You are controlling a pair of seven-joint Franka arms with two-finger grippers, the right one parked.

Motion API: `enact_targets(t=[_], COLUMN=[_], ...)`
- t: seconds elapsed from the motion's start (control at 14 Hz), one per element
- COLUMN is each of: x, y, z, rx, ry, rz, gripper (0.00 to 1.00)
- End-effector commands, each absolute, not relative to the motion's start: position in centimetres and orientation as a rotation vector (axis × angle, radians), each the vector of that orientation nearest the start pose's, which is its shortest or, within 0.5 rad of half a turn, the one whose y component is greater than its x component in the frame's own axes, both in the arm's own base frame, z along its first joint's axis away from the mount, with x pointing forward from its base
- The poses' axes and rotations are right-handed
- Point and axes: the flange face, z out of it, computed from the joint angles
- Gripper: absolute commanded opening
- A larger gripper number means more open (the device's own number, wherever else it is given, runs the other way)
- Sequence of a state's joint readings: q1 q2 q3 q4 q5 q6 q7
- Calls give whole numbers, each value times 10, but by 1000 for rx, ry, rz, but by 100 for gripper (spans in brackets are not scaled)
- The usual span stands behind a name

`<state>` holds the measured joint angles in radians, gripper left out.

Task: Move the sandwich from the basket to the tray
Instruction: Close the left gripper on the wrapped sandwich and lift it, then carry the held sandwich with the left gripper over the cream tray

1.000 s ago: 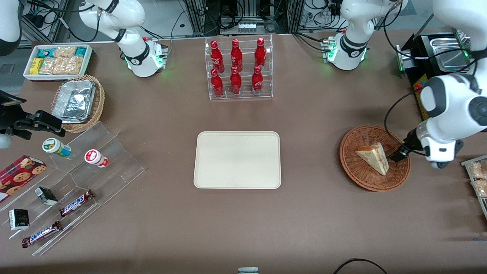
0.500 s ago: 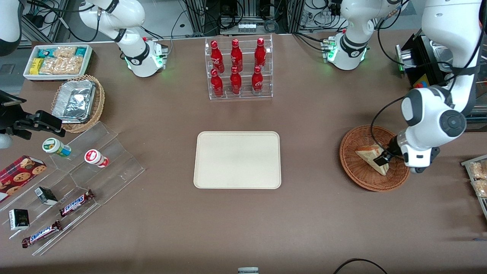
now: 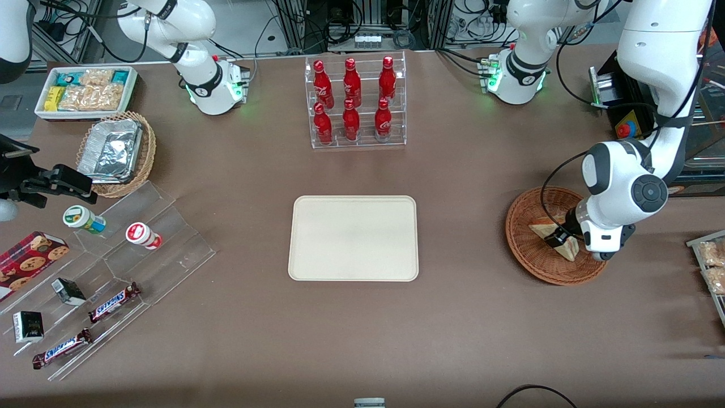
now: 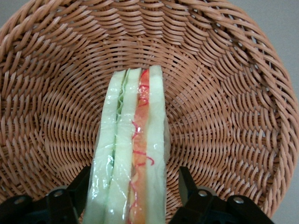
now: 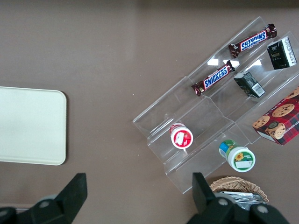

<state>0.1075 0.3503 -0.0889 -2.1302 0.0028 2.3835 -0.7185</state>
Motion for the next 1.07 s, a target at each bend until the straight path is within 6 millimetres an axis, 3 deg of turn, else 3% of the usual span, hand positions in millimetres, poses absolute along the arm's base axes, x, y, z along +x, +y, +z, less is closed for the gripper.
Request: enact_targets(t=[0.0,0.21,0.57,0.71,1.0], x=[560,560,577,585,589], y=[-2,-6,-11,-30,-79], z=[242,256,302,327,337], rx=[-2923,-2921,-2936,-2955,-3032], ry=[-1086,-1060,-960,-745,-416], rz=[152,172,231,223,193], gripper=[60,50,50,50,48])
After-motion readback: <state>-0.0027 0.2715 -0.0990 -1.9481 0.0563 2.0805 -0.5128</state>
